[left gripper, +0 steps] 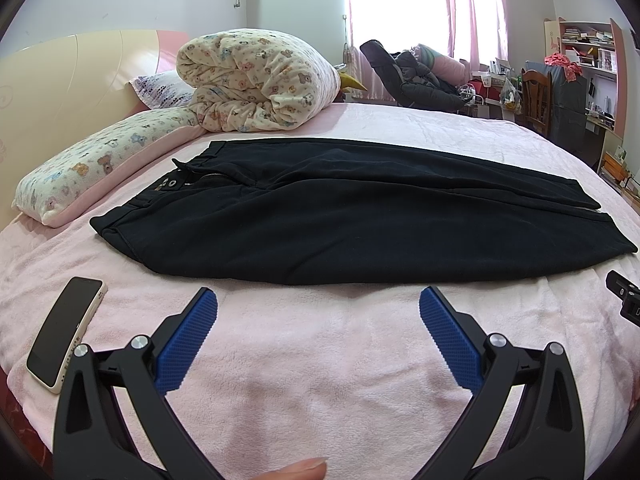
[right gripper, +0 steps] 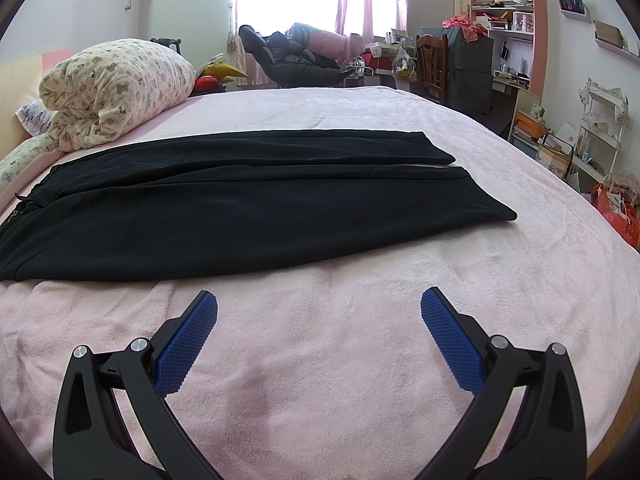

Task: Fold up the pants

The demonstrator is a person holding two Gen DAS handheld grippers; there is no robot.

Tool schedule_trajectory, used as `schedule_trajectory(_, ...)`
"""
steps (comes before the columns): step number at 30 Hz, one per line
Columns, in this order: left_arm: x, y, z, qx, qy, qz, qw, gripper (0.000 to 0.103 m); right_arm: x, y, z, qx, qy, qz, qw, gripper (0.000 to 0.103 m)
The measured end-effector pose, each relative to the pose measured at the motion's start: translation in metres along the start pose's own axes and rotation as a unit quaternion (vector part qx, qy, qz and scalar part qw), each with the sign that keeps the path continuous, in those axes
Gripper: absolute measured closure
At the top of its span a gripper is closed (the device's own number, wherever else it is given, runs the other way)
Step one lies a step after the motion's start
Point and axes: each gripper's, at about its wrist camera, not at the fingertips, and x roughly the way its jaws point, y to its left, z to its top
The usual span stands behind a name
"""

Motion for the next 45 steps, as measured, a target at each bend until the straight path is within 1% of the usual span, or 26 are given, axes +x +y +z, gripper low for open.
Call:
schedule_trajectory(23, 0.000, 0.000, 0.000, -0.001, 0.002, -0.001, 1.0000, 0.002, 0.000, 0.000, 0.001, 0.005, 0.001, 0.002, 1.000, 0.001)
schedule_trajectory(28, 0.003, 0.000, 0.001, -0.003, 0.000, 0.001, 1.0000, 0.002, 0.000, -0.009, 0.006, 0.011, 0.008, 0.005, 1.000, 0.001)
schedule_trajectory(31, 0.008, 0.002, 0.008, -0.001, -0.004, 0.008, 1.0000, 0.002, 0.001, -0.012, 0.012, 0.009, 0.009, 0.003, 1.000, 0.001)
schedule_trajectory(33, 0.004, 0.001, 0.014, -0.004, -0.004, 0.018, 0.9998, 0.002, -0.002, -0.015, 0.023, 0.006, -0.001, 0.006, 1.000, 0.001)
schedule_trajectory(35, 0.004, 0.003, 0.024, -0.016, -0.008, 0.012, 0.9998, 0.002, -0.005, -0.022, 0.038, 0.009, -0.013, 0.012, 1.000, 0.001)
schedule_trajectory(37, 0.008, 0.007, 0.037, -0.028, -0.008, 0.006, 0.9996, 0.002, -0.004, -0.033, 0.063, 0.023, -0.026, 0.019, 0.999, 0.001)
schedule_trajectory(38, 0.010, 0.006, 0.041, -0.033, -0.006, 0.002, 0.9994, 0.002, 0.000, -0.039, 0.075, 0.031, -0.025, 0.023, 0.999, 0.001)
schedule_trajectory(40, 0.016, 0.004, 0.049, -0.046, -0.010, -0.012, 0.9988, 0.002, 0.020, -0.052, 0.109, 0.058, -0.002, 0.038, 0.998, 0.001)
schedule_trajectory(41, 0.018, 0.004, 0.051, -0.052, -0.015, -0.019, 0.9984, 0.002, 0.027, -0.057, 0.120, 0.070, 0.006, 0.045, 0.996, 0.001)
schedule_trajectory(43, 0.022, 0.004, 0.051, -0.064, -0.030, -0.040, 0.9967, 0.002, 0.052, -0.074, 0.155, 0.111, 0.023, 0.061, 0.992, 0.001)
schedule_trajectory(44, 0.024, 0.003, 0.048, -0.064, -0.037, -0.046, 0.9962, 0.002, 0.061, -0.078, 0.165, 0.126, 0.031, 0.066, 0.989, 0.001)
schedule_trajectory(45, 0.026, 0.003, 0.044, -0.060, -0.044, -0.050, 0.9960, 0.002, 0.077, -0.086, 0.179, 0.150, 0.044, 0.078, 0.985, 0.001)
